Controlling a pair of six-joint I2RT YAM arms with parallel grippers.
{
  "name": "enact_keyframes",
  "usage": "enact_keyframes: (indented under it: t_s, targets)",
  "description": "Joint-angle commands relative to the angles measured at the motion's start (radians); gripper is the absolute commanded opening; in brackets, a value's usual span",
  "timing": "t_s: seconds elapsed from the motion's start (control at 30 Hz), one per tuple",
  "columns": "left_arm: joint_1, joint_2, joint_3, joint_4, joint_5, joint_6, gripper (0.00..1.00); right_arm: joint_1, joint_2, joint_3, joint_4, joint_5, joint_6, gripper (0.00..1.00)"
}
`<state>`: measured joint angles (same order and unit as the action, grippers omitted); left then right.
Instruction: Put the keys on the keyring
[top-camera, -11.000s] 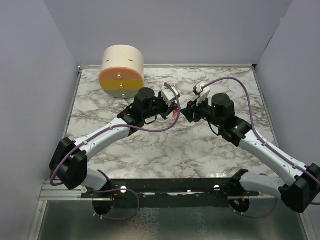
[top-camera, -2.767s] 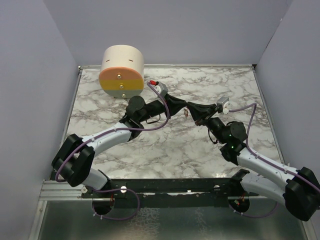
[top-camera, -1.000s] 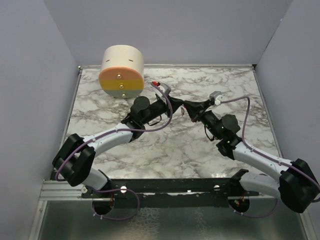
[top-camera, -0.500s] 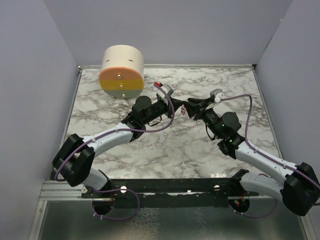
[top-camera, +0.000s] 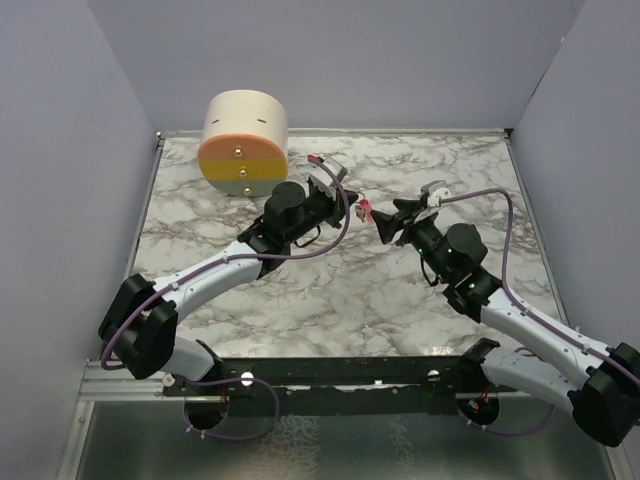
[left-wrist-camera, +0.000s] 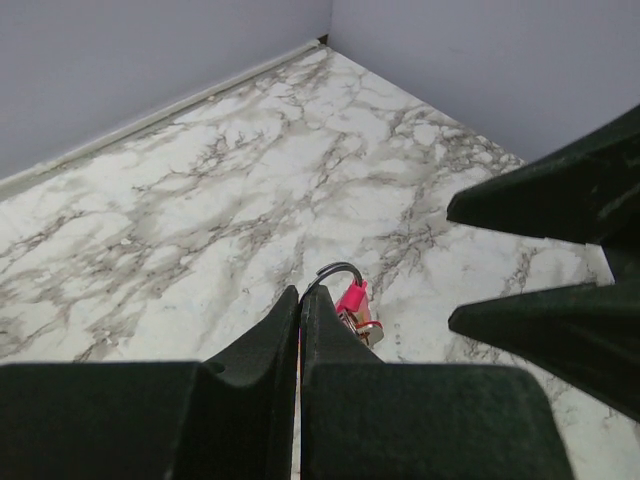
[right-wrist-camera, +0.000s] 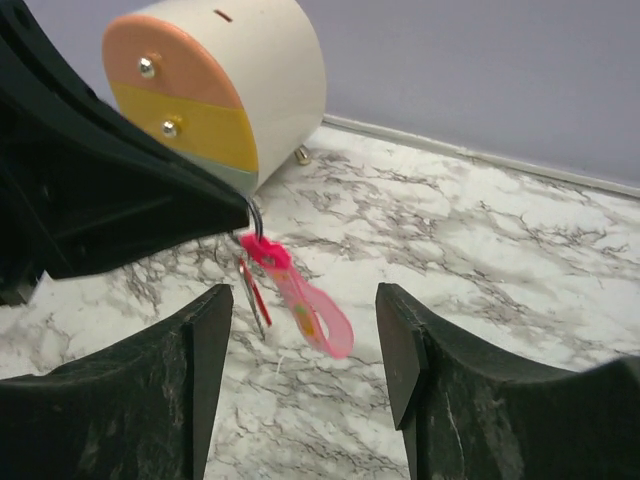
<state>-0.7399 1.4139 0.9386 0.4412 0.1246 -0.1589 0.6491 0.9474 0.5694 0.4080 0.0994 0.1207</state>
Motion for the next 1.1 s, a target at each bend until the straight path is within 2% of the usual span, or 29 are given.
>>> enact_keyframes:
  t_s: [0.0, 0.17, 0.33, 1.07]
  targets:
    - [-0.009, -0.014, 0.069, -0.081, -0.081, 0.022, 0.00, 0.007, 0.027, 0.036, -0.083, -0.018, -0.054, 0.61]
    - [-0.021, 0.015, 0.137, -0.205, -0.133, 0.042, 0.00, 0.007, 0.060, 0.007, -0.013, -0.038, -0.061, 0.68]
    - [-0.041, 0.022, 0.182, -0.294, -0.141, 0.054, 0.00, 0.007, 0.102, -0.048, 0.129, -0.077, -0.091, 0.75]
    - [-0.062, 0.023, 0.259, -0.450, -0.028, 0.024, 0.00, 0.007, 0.234, -0.060, 0.307, -0.211, -0.147, 0.76]
